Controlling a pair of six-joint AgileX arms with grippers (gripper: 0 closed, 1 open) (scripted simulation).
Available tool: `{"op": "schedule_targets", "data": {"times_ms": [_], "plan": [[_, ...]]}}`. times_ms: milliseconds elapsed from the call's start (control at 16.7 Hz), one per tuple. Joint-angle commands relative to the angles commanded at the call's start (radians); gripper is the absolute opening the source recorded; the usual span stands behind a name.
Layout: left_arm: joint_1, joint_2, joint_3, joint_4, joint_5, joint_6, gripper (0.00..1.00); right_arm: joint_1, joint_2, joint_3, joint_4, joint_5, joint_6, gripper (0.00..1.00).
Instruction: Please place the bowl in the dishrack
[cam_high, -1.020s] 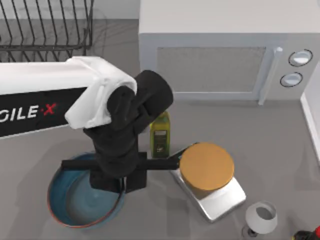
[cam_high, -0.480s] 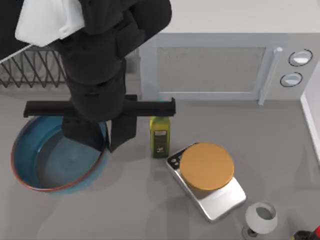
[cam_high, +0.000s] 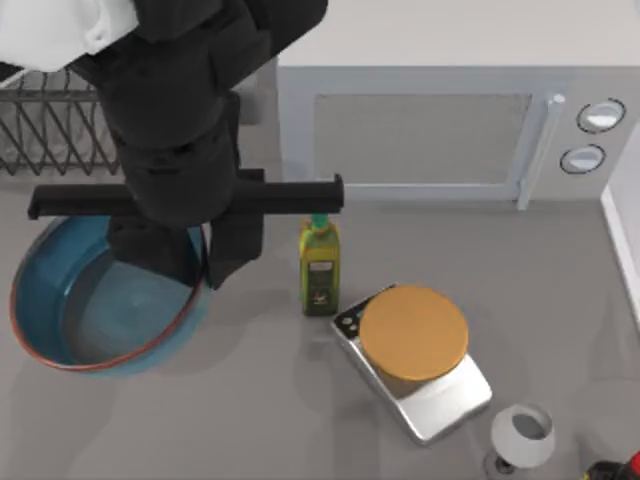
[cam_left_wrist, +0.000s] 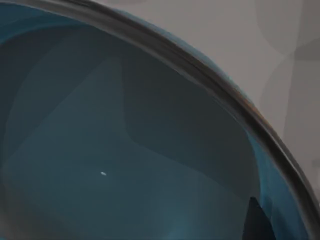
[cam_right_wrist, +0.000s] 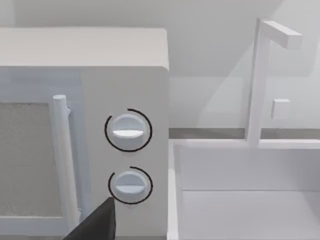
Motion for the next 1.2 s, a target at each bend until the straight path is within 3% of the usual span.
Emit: {"op": "schedule_targets", "data": {"times_ms": [180, 360, 840, 1200], "plan": [[0.093, -0.052, -0.002, 0.096, 0.004, 0.055, 0.0, 0.0, 0.0, 0.0, 0.0, 0.0, 0.0, 1.0], [0.256, -0.135, -0.03, 0.285, 0.014, 0.153, 0.0, 0.0, 0.0, 0.0, 0.0, 0.0, 0.0, 1.0], [0.729, -0.471, -0.324, 1.001, 0.101, 0.527, 0.0, 0.0, 0.0, 0.0, 0.0, 0.0, 0.0, 1.0], [0.896, -0.735, -0.542, 1.322, 0.192, 0.707, 0.0, 0.0, 0.0, 0.0, 0.0, 0.0, 0.0, 1.0]]}}
